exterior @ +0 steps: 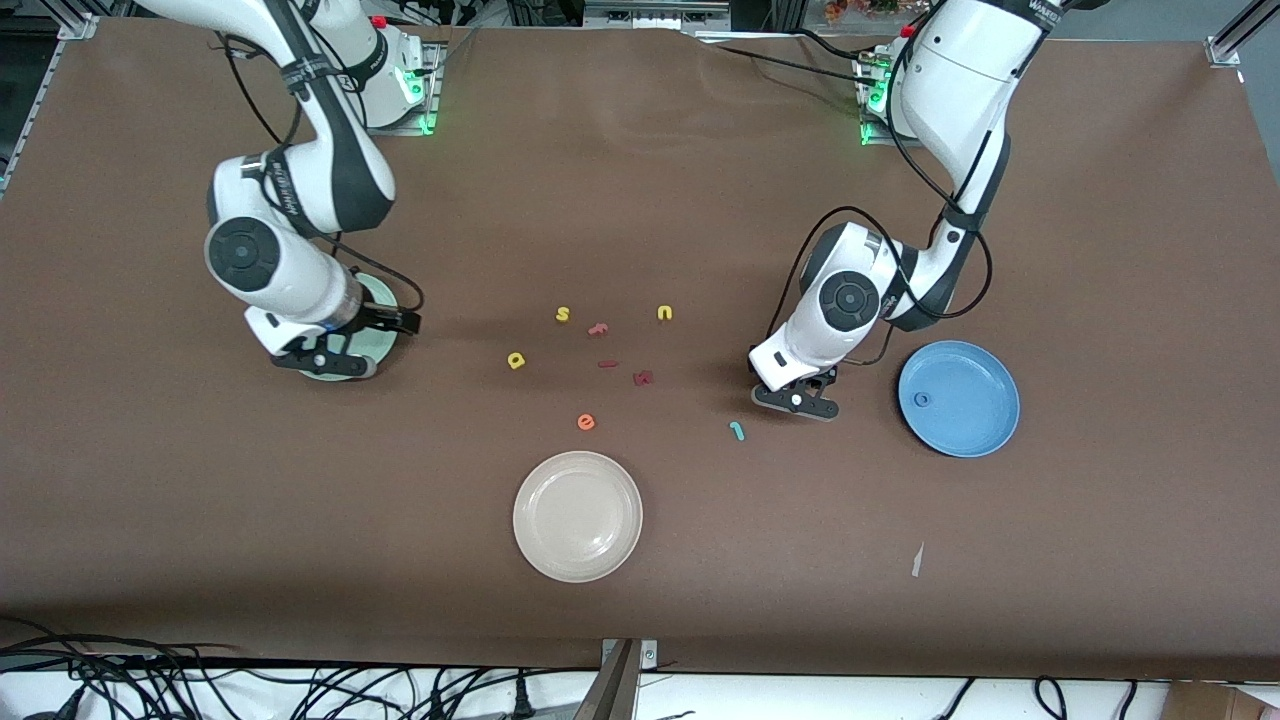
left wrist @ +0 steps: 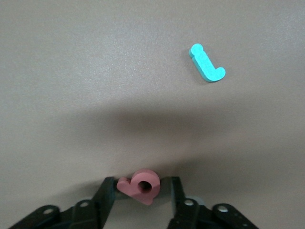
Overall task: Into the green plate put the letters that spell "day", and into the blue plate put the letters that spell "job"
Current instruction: 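Release the d on the green plate while the left gripper grasps the b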
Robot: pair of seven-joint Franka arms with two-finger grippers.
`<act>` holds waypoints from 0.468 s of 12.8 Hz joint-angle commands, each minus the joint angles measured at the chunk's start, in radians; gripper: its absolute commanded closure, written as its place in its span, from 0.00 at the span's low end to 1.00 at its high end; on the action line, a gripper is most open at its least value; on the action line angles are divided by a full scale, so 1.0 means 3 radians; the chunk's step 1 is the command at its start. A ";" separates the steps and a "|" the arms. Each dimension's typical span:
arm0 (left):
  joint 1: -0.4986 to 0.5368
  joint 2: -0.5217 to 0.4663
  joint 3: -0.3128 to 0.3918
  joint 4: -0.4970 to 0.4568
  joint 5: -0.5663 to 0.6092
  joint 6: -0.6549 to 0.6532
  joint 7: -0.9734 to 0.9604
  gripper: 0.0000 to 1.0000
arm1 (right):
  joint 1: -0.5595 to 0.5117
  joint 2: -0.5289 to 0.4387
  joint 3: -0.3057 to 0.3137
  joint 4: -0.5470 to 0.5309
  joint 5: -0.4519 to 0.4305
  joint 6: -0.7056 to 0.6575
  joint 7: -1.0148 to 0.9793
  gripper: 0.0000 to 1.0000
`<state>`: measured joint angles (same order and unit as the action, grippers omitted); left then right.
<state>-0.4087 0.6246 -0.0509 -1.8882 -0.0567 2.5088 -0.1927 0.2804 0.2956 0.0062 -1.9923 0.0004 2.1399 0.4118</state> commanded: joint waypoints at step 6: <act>-0.0049 0.0040 0.0047 0.0051 -0.0031 -0.0002 0.0003 0.71 | 0.0461 0.0753 0.0245 0.0377 -0.0001 0.0792 0.0453 0.00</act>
<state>-0.4088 0.6241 -0.0487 -1.8865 -0.0567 2.5085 -0.1925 0.3847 0.4814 0.0830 -1.9017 0.0013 2.3320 0.5393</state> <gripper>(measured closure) 0.612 0.000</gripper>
